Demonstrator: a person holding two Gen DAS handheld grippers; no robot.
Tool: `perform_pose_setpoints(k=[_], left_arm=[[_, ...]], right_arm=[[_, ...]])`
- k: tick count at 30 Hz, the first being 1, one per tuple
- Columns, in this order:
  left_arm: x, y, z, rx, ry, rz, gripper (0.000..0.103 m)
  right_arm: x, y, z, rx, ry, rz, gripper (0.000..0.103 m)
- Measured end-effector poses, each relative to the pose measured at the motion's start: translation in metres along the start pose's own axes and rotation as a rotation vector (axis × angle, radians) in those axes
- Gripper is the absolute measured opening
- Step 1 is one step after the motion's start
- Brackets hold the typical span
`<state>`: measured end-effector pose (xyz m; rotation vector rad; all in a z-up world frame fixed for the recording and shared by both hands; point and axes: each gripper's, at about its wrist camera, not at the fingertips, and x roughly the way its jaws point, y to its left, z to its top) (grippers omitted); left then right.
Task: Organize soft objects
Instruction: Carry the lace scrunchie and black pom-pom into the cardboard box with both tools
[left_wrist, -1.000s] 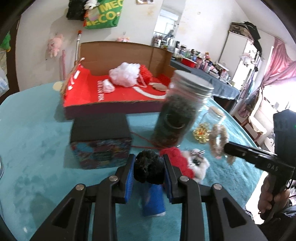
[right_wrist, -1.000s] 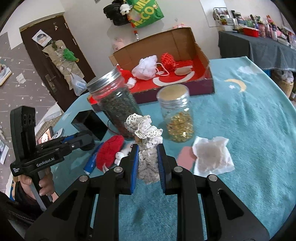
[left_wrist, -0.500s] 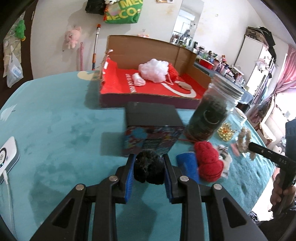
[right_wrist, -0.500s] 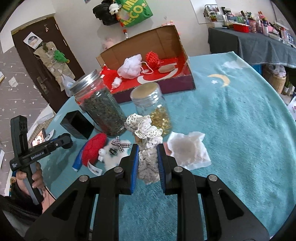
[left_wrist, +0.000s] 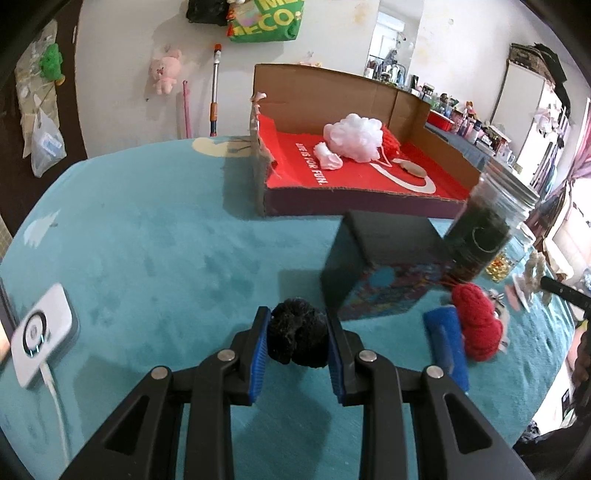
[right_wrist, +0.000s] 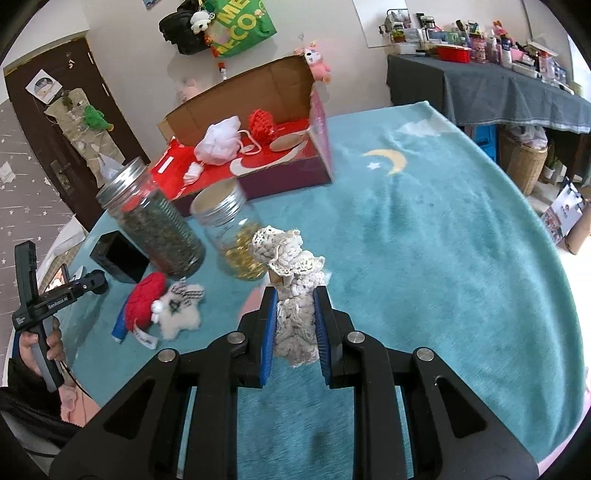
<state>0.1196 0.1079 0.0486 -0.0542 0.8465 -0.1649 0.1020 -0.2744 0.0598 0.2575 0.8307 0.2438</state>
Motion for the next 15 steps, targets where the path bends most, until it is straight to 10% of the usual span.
perform_pose_setpoints(k=[15], left_arm=[[0.028,0.030,0.038,0.069,0.034,-0.081,0.030]], right_arm=[[0.028,-0.019,0.036,-0.041,0.032,0.071,0.019]])
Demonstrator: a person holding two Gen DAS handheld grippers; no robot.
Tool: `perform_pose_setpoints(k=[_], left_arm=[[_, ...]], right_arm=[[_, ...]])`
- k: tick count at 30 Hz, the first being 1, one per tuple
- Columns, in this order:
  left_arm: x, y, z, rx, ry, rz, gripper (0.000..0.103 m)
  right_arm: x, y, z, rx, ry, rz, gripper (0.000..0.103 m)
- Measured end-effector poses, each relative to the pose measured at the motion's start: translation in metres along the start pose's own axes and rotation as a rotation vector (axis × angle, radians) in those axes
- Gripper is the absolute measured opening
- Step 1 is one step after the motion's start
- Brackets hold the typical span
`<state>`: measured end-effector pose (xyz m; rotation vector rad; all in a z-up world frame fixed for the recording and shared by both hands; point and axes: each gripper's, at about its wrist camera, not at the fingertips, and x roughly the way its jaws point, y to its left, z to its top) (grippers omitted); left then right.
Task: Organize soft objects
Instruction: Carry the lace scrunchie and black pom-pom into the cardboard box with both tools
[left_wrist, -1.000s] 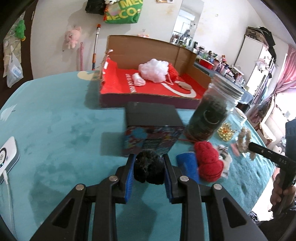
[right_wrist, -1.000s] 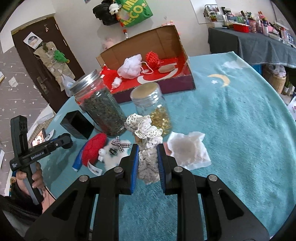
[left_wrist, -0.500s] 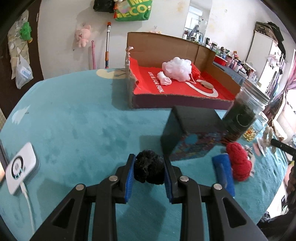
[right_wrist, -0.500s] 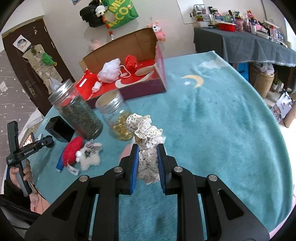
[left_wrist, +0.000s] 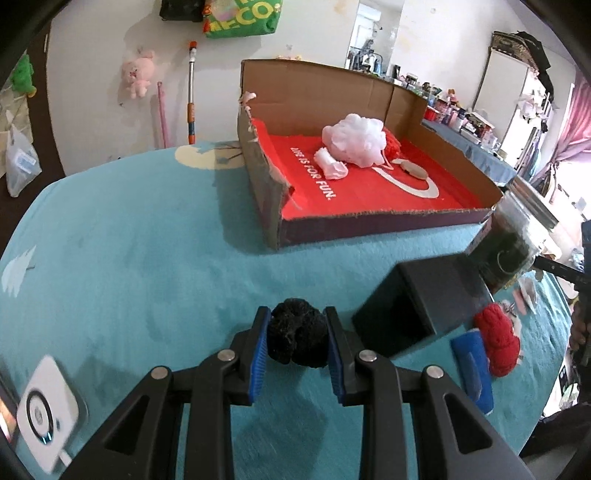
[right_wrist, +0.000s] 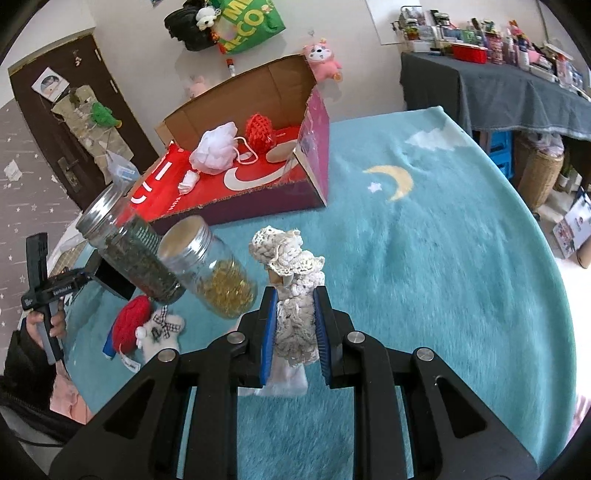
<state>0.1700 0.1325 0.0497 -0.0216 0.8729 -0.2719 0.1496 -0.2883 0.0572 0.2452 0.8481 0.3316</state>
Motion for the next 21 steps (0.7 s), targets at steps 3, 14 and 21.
perform_pose_setpoints(k=[3,14,21], left_arm=[[0.001,0.002,0.007,0.027,0.001,-0.016,0.030],[0.010,0.000,0.032,0.086,0.020,-0.094,0.030],[0.015,-0.005,0.047,0.122,0.024,-0.101,0.030]], right_arm=[[0.006,-0.001,0.011,-0.024,0.005,0.025,0.019],[0.023,0.011,0.047,-0.172,0.038,0.081,0.019],[0.031,0.019,0.062,-0.207,0.047,0.117,0.019]])
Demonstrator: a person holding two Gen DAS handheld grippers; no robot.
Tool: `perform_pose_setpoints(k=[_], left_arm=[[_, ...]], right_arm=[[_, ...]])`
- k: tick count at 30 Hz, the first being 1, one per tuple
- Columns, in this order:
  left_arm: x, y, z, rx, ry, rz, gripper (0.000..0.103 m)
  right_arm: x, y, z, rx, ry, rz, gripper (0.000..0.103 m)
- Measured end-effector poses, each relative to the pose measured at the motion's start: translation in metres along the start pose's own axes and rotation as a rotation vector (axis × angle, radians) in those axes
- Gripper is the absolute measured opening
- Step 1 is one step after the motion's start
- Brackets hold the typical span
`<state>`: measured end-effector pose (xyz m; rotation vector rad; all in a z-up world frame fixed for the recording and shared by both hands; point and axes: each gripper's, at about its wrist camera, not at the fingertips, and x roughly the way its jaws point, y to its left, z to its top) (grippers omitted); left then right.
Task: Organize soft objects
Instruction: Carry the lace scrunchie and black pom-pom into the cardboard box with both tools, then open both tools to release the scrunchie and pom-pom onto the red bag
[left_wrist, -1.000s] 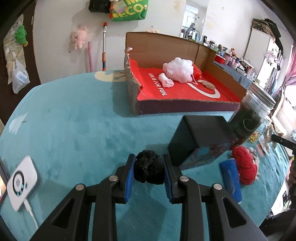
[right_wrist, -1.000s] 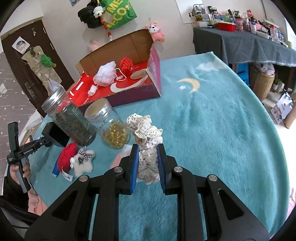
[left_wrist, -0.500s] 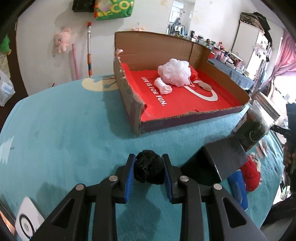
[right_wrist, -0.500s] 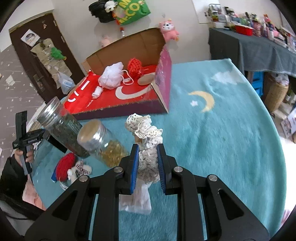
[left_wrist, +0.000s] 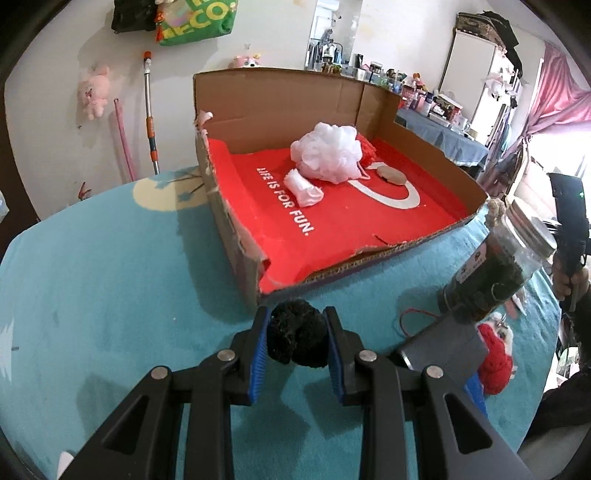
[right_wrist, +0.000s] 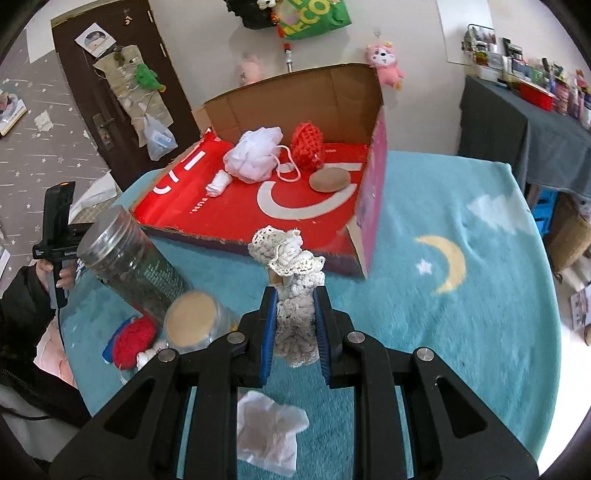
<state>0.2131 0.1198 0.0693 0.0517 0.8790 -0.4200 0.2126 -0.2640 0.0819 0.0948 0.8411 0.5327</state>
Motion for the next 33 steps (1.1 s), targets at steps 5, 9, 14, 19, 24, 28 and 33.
perform_pose_setpoints(k=[5,9,14,19,24,28,33], left_arm=[[-0.003,-0.005,0.012,-0.006,-0.005,-0.050,0.030],[-0.007,-0.019,0.027,0.008,-0.032,-0.084,0.030],[0.001,-0.042,0.055,0.023,-0.031,-0.104,0.030],[0.028,-0.069,0.088,0.057,0.021,-0.065,0.030],[0.063,-0.086,0.116,0.081,0.091,-0.041,0.030],[0.094,-0.091,0.135,0.103,0.140,0.001,0.030],[0.131,-0.089,0.150,0.111,0.210,0.015,0.031]], right_arm=[[0.002,0.000,0.010,0.010,-0.004,0.054,0.019],[0.005,0.003,0.020,0.017,-0.008,0.092,0.019],[0.019,0.010,0.042,0.032,0.009,0.123,0.019],[0.048,0.018,0.078,0.055,0.071,0.103,0.019],[0.092,0.022,0.114,0.080,0.159,0.062,0.019],[0.134,0.017,0.135,0.119,0.261,0.025,0.019],[0.171,0.010,0.151,0.153,0.334,0.002,0.019]])
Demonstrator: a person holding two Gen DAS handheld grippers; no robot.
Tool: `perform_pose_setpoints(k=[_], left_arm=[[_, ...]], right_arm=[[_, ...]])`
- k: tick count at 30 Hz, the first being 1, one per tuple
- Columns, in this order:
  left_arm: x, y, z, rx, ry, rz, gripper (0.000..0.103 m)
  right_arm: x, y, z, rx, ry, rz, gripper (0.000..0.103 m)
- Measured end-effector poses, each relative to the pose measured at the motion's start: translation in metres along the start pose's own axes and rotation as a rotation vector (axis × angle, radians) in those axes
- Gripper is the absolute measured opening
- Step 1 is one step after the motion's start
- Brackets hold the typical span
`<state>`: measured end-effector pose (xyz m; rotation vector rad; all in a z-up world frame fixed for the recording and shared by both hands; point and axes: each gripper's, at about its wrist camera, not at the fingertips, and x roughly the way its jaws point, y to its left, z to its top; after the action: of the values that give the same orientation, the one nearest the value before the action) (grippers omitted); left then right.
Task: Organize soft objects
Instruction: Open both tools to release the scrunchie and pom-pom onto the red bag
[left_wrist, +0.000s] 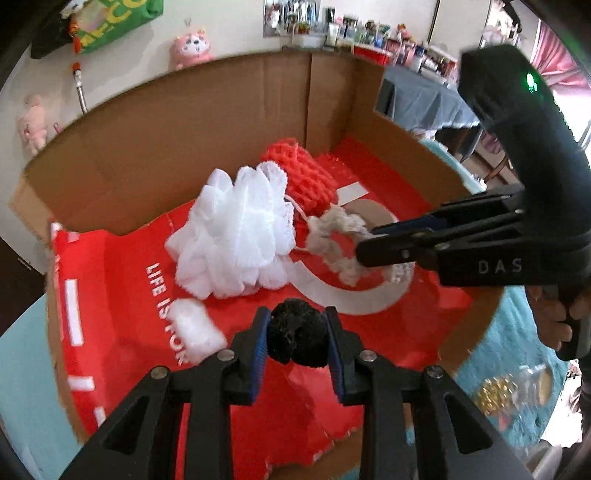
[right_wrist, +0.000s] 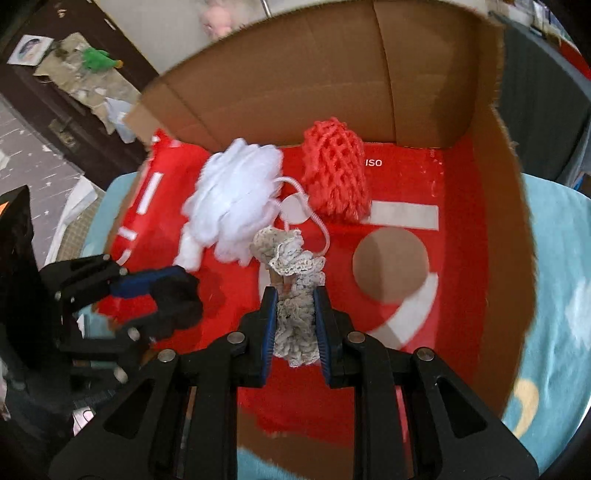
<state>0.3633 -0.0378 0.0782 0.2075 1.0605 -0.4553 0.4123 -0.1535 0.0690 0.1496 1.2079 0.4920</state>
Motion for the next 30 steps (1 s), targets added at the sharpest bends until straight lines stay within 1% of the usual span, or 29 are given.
perform_pose_setpoints(k=[3,8,11,15,16,18,19,21,22,23,24,25,26,28,29,30], left_arm=[[0.013,0.003,0.007,0.001,0.027,0.020,0.031],[0.022,0.007,0.013,-0.001,0.034,0.027,0.032],[0.025,0.008,0.013,-0.004,0.034,0.035,0.032],[0.027,0.009,0.012,-0.002,0.030,0.038,0.037],[0.027,0.009,0.012,0.001,0.029,0.039,0.039],[0.026,0.007,0.012,0.012,0.023,0.051,0.053],[0.026,0.006,0.012,0.015,0.022,0.054,0.056],[0.021,0.005,0.010,0.028,0.011,0.059,0.067],[0.018,0.004,0.009,0.032,0.004,0.064,0.068],[0.015,0.004,0.008,0.034,-0.006,0.067,0.070],[0.012,0.003,0.007,0.034,-0.009,0.067,0.072],[0.007,0.005,0.005,0.028,-0.015,0.068,0.074],[0.002,0.006,0.003,0.018,-0.024,0.069,0.075],[-0.007,0.007,0.000,0.000,-0.038,0.064,0.075],[-0.012,0.007,-0.002,-0.008,-0.049,0.063,0.076],[-0.020,0.007,-0.004,-0.023,-0.069,0.064,0.079]], right_arm=[[0.010,0.002,0.007,0.000,0.032,-0.025,0.021],[0.015,0.004,0.008,-0.016,0.037,-0.040,0.021],[0.015,0.005,0.007,-0.039,0.033,-0.066,0.021],[0.016,0.006,0.005,-0.055,0.041,-0.074,0.022],[0.016,0.006,0.005,-0.058,0.043,-0.085,0.023],[0.014,0.007,0.004,-0.062,0.036,-0.100,0.024],[0.012,0.006,0.004,-0.059,0.031,-0.100,0.024],[0.010,0.004,0.004,-0.048,0.026,-0.097,0.027],[0.009,0.004,0.004,-0.044,0.021,-0.099,0.029],[0.007,0.004,0.004,-0.040,0.012,-0.106,0.036],[0.004,0.003,0.003,-0.037,0.003,-0.112,0.045],[0.002,0.003,0.003,-0.032,-0.013,-0.114,0.068],[-0.001,0.003,0.003,-0.032,-0.032,-0.117,0.073],[-0.010,0.005,0.001,-0.036,-0.054,-0.141,0.073],[-0.015,0.005,0.000,-0.031,-0.061,-0.139,0.073],[-0.021,0.006,-0.002,-0.024,-0.070,-0.132,0.073]])
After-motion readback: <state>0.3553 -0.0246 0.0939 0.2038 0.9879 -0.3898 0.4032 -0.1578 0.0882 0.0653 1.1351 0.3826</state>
